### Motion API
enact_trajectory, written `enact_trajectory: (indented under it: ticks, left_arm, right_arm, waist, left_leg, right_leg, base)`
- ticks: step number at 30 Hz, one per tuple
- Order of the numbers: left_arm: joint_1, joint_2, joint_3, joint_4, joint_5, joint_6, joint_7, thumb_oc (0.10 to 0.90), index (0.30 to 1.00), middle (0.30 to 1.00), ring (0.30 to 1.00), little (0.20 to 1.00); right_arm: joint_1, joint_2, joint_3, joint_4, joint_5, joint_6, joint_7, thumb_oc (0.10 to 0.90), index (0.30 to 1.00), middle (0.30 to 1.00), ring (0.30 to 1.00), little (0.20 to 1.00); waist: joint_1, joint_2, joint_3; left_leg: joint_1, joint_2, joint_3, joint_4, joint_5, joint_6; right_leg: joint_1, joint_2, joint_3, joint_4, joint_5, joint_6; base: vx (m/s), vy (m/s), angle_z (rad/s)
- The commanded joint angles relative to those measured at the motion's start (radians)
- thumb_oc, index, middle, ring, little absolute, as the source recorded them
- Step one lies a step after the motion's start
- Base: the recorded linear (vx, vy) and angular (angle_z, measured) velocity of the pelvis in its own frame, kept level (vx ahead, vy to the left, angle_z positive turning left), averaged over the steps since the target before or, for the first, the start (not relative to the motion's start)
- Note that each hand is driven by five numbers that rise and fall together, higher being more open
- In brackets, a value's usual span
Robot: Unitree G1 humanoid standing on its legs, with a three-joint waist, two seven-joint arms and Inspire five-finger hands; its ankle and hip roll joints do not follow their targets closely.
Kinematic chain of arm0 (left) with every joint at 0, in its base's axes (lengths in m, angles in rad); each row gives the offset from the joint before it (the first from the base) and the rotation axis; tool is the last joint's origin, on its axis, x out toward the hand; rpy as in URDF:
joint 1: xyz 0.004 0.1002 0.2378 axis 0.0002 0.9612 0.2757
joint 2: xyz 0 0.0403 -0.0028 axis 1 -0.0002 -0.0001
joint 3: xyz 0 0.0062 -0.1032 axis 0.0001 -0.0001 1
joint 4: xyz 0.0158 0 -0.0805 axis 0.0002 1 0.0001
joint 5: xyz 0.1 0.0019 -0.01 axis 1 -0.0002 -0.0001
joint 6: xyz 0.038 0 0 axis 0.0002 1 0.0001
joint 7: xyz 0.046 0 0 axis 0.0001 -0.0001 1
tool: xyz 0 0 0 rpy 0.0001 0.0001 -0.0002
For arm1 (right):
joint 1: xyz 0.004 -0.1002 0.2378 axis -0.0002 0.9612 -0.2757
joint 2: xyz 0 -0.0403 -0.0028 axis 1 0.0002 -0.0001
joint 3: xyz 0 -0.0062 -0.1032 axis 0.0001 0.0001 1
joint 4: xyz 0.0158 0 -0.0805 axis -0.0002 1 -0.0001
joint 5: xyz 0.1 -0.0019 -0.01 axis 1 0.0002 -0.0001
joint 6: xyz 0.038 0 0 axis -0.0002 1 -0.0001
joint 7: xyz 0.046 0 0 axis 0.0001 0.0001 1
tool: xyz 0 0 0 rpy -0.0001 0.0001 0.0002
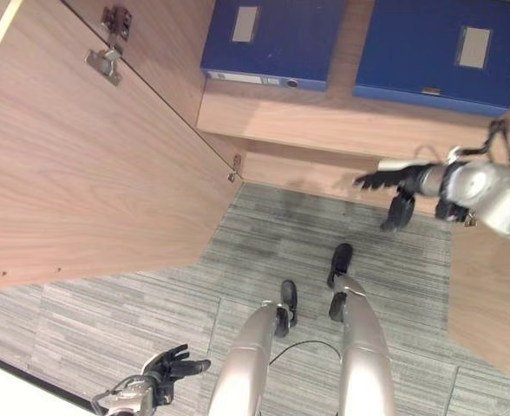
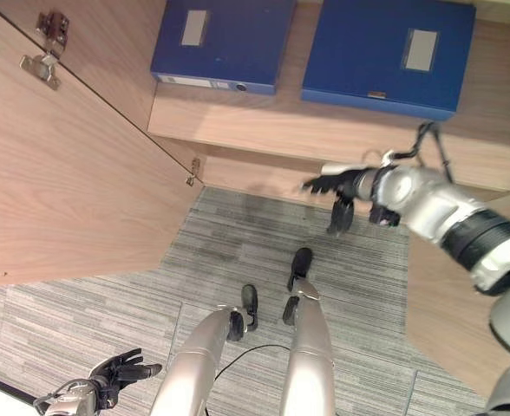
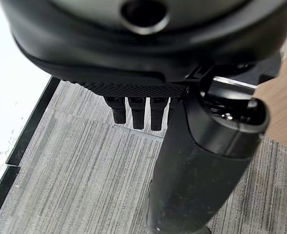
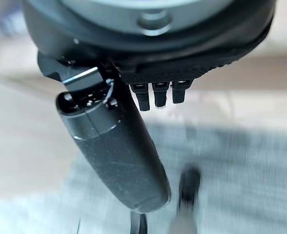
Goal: Put the empty folder in the office cabinet
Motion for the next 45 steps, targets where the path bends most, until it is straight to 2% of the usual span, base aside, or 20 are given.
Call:
enact_trajectory:
  ticks: [1,8,10,11,15,16,17,18,19,21,23,25,29,30,31,34,37,38,41,45]
  left_arm:
    - [0.064,0.116,-0.002,0.042,0.035,0.011,-0.004,0.800,0.900,0.900,0.900,0.900]
    - [0.053,0.112,0.001,0.065,0.056,0.018,0.006,0.800,0.900,0.900,0.900,0.900]
    - [0.055,0.103,0.021,0.076,0.065,0.019,0.017,0.800,0.900,0.900,0.900,0.900]
    - [0.055,0.104,0.020,0.076,0.065,0.019,0.017,0.800,0.900,0.900,0.900,0.900]
    - [0.080,0.084,0.074,0.082,0.097,0.030,0.036,0.800,0.900,0.900,0.900,0.900]
    - [0.080,0.086,0.072,0.082,0.097,0.030,0.036,0.800,0.900,0.900,0.900,0.900]
    - [0.099,0.068,0.086,0.079,0.110,0.030,0.041,0.800,0.900,0.900,0.900,0.900]
    - [0.107,0.058,0.092,0.077,0.123,0.032,0.046,0.800,0.900,0.900,0.900,0.900]
    - [0.107,0.060,0.090,0.077,0.123,0.032,0.046,0.800,0.900,0.900,0.900,0.900]
    - [0.108,0.011,0.106,0.092,0.150,0.039,0.063,0.800,0.900,0.900,0.900,0.900]
    - [0.104,0.005,0.113,0.104,0.169,0.040,0.075,0.800,0.900,0.900,0.900,0.900]
    - [0.098,-0.028,0.116,0.140,0.228,0.050,0.106,0.800,0.900,0.900,0.900,0.900]
    - [0.102,-0.080,0.111,0.159,0.271,0.054,0.130,0.800,0.900,0.900,0.900,0.900]
    - [0.102,-0.079,0.111,0.159,0.271,0.054,0.130,0.800,0.900,0.900,0.900,0.900]
    - [0.114,-0.097,0.111,0.162,0.280,0.057,0.137,0.800,0.900,0.900,0.900,0.900]
    - [0.136,-0.113,0.115,0.174,0.295,0.065,0.136,0.800,0.900,0.900,0.900,0.900]
    - [0.153,-0.110,0.111,0.186,0.319,0.065,0.126,0.800,0.900,0.900,0.900,0.900]
    - [0.158,-0.109,0.109,0.192,0.328,0.064,0.122,0.800,0.900,0.900,0.900,0.900]
    - [0.163,-0.108,0.107,0.199,0.338,0.065,0.114,0.800,0.900,0.900,0.900,0.900]
    - [0.164,-0.109,0.113,0.205,0.342,0.062,0.113,0.800,0.900,0.900,0.900,0.900]
  right_arm:
    - [-0.038,-0.034,0.028,-0.057,-0.089,-0.049,0.018,0.800,0.900,0.900,0.900,0.900]
    - [0.006,-0.008,-0.027,-0.066,-0.105,-0.045,0.003,0.800,0.900,0.900,0.900,0.900]
    - [0.054,-0.006,-0.100,-0.108,-0.099,-0.057,-0.048,0.800,0.900,0.900,0.900,0.900]
    - [0.056,-0.006,-0.101,-0.108,-0.100,-0.057,-0.048,0.800,0.900,0.900,0.900,0.900]
    - [0.329,-0.025,-0.392,-0.175,-0.091,-0.080,-0.153,0.800,0.900,0.900,0.900,0.900]
    - [0.334,-0.026,-0.397,-0.176,-0.092,-0.080,-0.152,0.800,0.900,0.900,0.900,0.900]
    - [0.508,-0.016,-0.574,-0.196,-0.070,-0.092,-0.198,0.800,0.900,0.900,0.900,0.900]
    - [0.595,-0.003,-0.659,-0.212,-0.071,-0.098,-0.219,0.800,0.900,0.900,0.900,0.900]
    - [0.601,-0.004,-0.664,-0.214,-0.072,-0.097,-0.218,0.800,0.900,0.900,0.900,0.900]
    - [0.836,0.128,-0.903,-0.173,-0.066,-0.112,-0.314,0.800,0.900,0.900,0.900,0.900]
    - [0.891,0.172,-0.967,-0.158,-0.046,-0.116,-0.342,0.800,0.900,0.900,0.900,0.900]
    - [1.031,0.339,-1.114,-0.165,0.067,-0.139,-0.407,0.800,0.900,0.900,0.900,0.900]
    - [1.169,0.555,-1.215,-0.210,0.197,-0.193,-0.478,0.800,0.900,0.900,0.900,0.900]
    - [1.169,0.556,-1.215,-0.210,0.197,-0.193,-0.478,0.800,0.900,0.900,0.900,0.900]
    - [1.223,0.582,-1.222,-0.229,0.201,-0.197,-0.484,0.800,0.900,0.900,0.900,0.900]
    - [1.281,0.585,-1.232,-0.246,0.159,-0.179,-0.481,0.800,0.900,0.900,0.900,0.900]
    - [1.321,0.573,-1.230,-0.249,0.148,-0.163,-0.456,0.800,0.900,0.900,0.900,0.900]
    - [1.326,0.570,-1.225,-0.247,0.152,-0.157,-0.447,0.800,0.900,0.900,0.900,0.900]
    - [1.339,0.569,-1.222,-0.251,0.151,-0.151,-0.438,0.800,0.900,0.900,0.900,0.900]
    - [1.369,0.600,-1.252,-0.235,0.183,-0.153,-0.462,0.800,0.900,0.900,0.900,0.900]
  waist:
    - [0.031,0.004,0.011]
    - [0.030,-0.018,0.012]
    - [0.014,-0.056,0.004]
    - [0.015,-0.056,0.005]
    - [-0.016,-0.118,-0.030]
    - [-0.012,-0.119,-0.029]
    - [-0.024,-0.139,-0.051]
    - [-0.034,-0.147,-0.066]
    - [-0.031,-0.148,-0.065]
    - [-0.055,-0.170,-0.119]
    - [-0.059,-0.179,-0.137]
    - [-0.081,-0.192,-0.186]
    - [-0.120,-0.176,-0.235]
    - [-0.120,-0.179,-0.237]
    - [-0.125,-0.156,-0.253]
    - [-0.127,-0.128,-0.296]
    - [-0.126,-0.117,-0.340]
    - [-0.127,-0.111,-0.351]
    - [-0.129,-0.113,-0.368]
    - [-0.147,-0.118,-0.398]
  left_leg:
    - [0.105,0.033,-0.069,-0.087,-0.102,-0.105]
    - [0.154,0.042,-0.058,-0.100,-0.095,-0.104]
    - [0.206,0.034,-0.046,-0.115,-0.074,-0.097]
    - [0.209,0.034,-0.046,-0.116,-0.074,-0.097]
    - [0.355,0.033,-0.031,-0.161,-0.087,-0.085]
    - [0.358,0.034,-0.031,-0.163,-0.087,-0.085]
    - [0.402,0.029,-0.020,-0.175,-0.095,-0.073]
    - [0.422,0.025,-0.016,-0.186,-0.098,-0.067]
    - [0.424,0.025,-0.015,-0.186,-0.098,-0.067]
    - [0.489,0.015,-0.001,-0.222,-0.102,-0.044]
    - [0.514,0.011,0.008,-0.238,-0.103,-0.038]
    - [0.578,0.005,0.027,-0.263,-0.114,-0.020]
    - [0.685,0.025,0.082,-0.346,-0.096,0.004]
    - [0.684,0.022,0.083,-0.348,-0.092,0.004]
    - [0.706,0.040,0.100,-0.392,-0.070,0.007]
    - [0.736,0.055,0.125,-0.488,-0.019,0.003]
    - [0.744,0.065,0.159,-0.539,0.014,-0.006]
    - [0.757,0.067,0.160,-0.552,0.000,-0.009]
    - [0.762,0.067,0.186,-0.569,0.004,-0.011]
    - [0.776,0.069,0.239,-0.592,0.009,-0.022]
  right_leg:
    - [0.010,-0.034,0.087,0.152,-0.146,0.080]
    - [0.070,-0.021,0.080,0.086,-0.117,0.085]
    - [0.149,-0.020,0.076,-0.002,-0.061,0.087]
    - [0.152,-0.020,0.076,-0.003,-0.061,0.087]
    - [0.328,-0.005,0.076,-0.154,0.002,0.119]
    - [0.331,-0.004,0.076,-0.155,0.002,0.119]
    - [0.386,-0.002,0.083,-0.206,0.023,0.133]
    - [0.407,-0.001,0.084,-0.227,0.029,0.139]
    - [0.408,0.000,0.084,-0.227,0.029,0.139]
    - [0.458,0.003,0.103,-0.273,0.053,0.161]
    - [0.470,0.004,0.114,-0.285,0.058,0.166]
    - [0.509,0.015,0.138,-0.308,0.063,0.174]
    - [0.529,0.040,0.145,-0.245,0.057,0.188]
    - [0.527,0.037,0.146,-0.246,0.059,0.188]
    - [0.546,0.026,0.100,-0.181,0.012,0.169]
    - [0.578,0.015,0.082,-0.109,-0.025,0.149]
    - [0.624,0.004,0.086,-0.108,-0.037,0.144]
    - [0.642,0.005,0.095,-0.107,-0.056,0.157]
    - [0.660,0.003,0.113,-0.132,-0.047,0.164]
    - [0.702,0.045,0.161,-0.260,-0.070,0.165]
  base:
    - [0.00,0.000,0.00]
    - [-0.01,0.026,-0.04]
    - [-0.05,0.088,-0.19]
    - [-0.05,0.064,-0.11]
    - [0.04,0.113,-0.21]
    - [0.02,0.154,-0.14]
    - [0.00,0.165,-0.08]
    - [0.00,0.166,0.03]
    - [-0.01,0.124,-0.02]
    - [-0.02,0.190,-0.55]
    - [-0.03,0.154,-0.47]
    - [-0.01,0.206,-0.49]
    - [-0.04,0.151,-0.70]
    - [-0.14,0.148,-0.31]
    - [-0.13,0.113,-0.36]
    - [-0.08,0.072,-0.45]
    - [0.00,0.006,-0.53]
    - [0.07,-0.002,-0.46]
    - [0.03,-0.058,-0.66]
    - [0.04,-0.117,-0.55]
